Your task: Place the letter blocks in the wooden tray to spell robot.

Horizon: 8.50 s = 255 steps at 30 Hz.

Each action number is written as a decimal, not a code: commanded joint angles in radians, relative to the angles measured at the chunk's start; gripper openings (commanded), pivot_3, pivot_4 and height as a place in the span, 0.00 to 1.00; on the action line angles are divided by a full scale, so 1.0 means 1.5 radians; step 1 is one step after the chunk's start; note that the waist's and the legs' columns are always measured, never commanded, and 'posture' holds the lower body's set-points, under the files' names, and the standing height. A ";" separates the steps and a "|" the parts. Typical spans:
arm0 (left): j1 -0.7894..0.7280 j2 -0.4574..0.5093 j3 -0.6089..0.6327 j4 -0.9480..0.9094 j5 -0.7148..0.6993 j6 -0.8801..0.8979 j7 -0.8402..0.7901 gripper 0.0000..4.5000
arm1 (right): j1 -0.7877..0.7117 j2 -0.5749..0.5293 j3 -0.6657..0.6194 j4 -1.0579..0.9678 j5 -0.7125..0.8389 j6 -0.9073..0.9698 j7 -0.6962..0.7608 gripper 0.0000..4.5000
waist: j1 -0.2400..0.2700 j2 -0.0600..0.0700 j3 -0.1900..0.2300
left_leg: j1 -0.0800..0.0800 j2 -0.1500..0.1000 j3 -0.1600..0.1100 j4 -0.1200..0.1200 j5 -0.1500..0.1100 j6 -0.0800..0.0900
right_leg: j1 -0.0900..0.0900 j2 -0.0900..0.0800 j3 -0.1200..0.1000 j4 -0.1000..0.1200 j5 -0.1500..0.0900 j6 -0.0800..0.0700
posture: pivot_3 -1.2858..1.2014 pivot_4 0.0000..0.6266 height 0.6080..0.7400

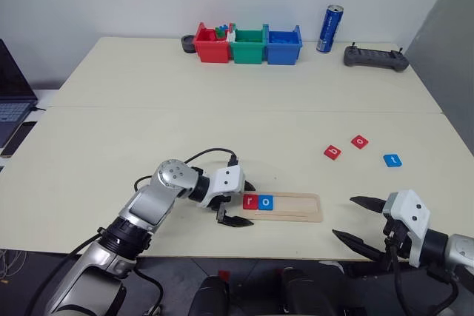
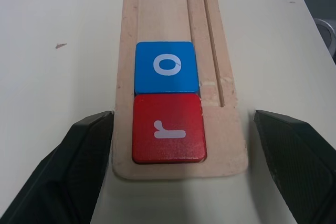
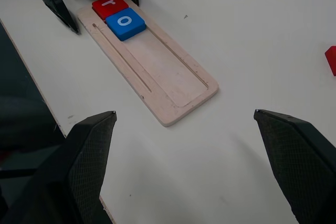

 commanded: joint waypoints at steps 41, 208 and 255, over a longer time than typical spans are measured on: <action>0.141 0.026 0.225 -0.137 -0.182 0.024 0.107 0.99 | -0.287 0.093 -0.034 0.203 -0.103 0.141 -0.289 1.00 | 0.000 -0.001 0.001 | 0.000 0.000 0.000 0.000 0.000 0.000 | -0.001 0.000 0.000 0.000 0.001 -0.001 | 0.52 0.24 1.00; 0.140 0.084 0.170 -0.092 -0.116 -0.063 0.055 1.00 | -0.505 -0.043 0.373 0.235 -0.193 0.000 0.210 0.32 | -0.015 -0.001 0.002 | 0.000 0.001 -0.001 0.000 0.000 0.000 | -0.001 0.000 -0.001 0.001 0.001 -0.003 | 0.52 0.24 1.00; 0.171 0.070 0.169 -0.112 -0.111 -0.076 0.088 1.00 | -0.606 0.083 0.411 0.168 -0.150 0.163 0.156 0.99 | -0.014 -0.001 0.002 | -0.002 0.001 -0.002 0.000 0.000 0.000 | -0.002 0.000 -0.002 0.001 0.002 -0.005 | 0.52 0.24 1.00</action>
